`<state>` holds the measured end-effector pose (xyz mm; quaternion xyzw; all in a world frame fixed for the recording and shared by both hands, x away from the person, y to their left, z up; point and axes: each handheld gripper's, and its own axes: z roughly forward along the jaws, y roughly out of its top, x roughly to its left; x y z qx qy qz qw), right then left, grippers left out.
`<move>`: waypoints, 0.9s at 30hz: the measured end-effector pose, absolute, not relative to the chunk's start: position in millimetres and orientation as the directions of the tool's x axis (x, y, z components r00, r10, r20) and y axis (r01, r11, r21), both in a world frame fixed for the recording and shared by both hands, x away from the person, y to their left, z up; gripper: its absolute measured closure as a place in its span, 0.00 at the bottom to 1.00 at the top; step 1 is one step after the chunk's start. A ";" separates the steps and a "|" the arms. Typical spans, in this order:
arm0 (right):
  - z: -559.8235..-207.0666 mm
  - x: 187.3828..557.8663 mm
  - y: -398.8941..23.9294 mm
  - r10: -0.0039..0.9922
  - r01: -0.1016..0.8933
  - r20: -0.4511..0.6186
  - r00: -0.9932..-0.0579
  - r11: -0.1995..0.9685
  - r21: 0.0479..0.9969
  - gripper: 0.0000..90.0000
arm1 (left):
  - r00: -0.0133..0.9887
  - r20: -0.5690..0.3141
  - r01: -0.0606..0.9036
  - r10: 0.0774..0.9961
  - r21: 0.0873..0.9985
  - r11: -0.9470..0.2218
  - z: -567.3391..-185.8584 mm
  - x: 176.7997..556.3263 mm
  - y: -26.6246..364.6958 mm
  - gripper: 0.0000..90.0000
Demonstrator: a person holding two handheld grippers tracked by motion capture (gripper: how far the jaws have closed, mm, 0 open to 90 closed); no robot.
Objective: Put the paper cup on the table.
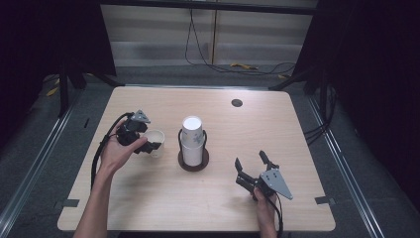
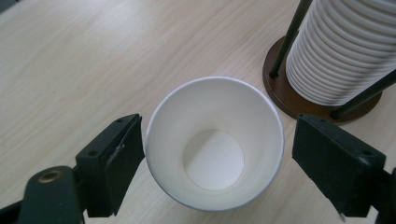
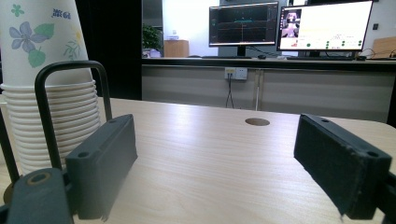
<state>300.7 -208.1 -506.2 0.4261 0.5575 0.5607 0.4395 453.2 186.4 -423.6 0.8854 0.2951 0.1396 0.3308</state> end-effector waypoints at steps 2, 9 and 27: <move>-506.2 300.6 -208.1 0.968 -0.018 -0.012 -0.250 0.008 1.000 0.14 | 0.784 0.046 0.427 0.619 0.684 -0.592 -423.5 450.5 187.4 0.18; -506.2 300.5 -208.2 0.968 -0.020 -0.011 -0.251 0.007 1.000 0.14 | 0.771 0.017 0.399 0.637 0.765 -0.505 -424.8 438.8 192.8 0.18; -506.2 300.6 -208.3 0.968 -0.019 -0.010 -0.250 0.006 1.000 0.13 | 0.732 0.026 0.284 0.680 0.896 -0.340 -432.9 389.3 190.2 0.18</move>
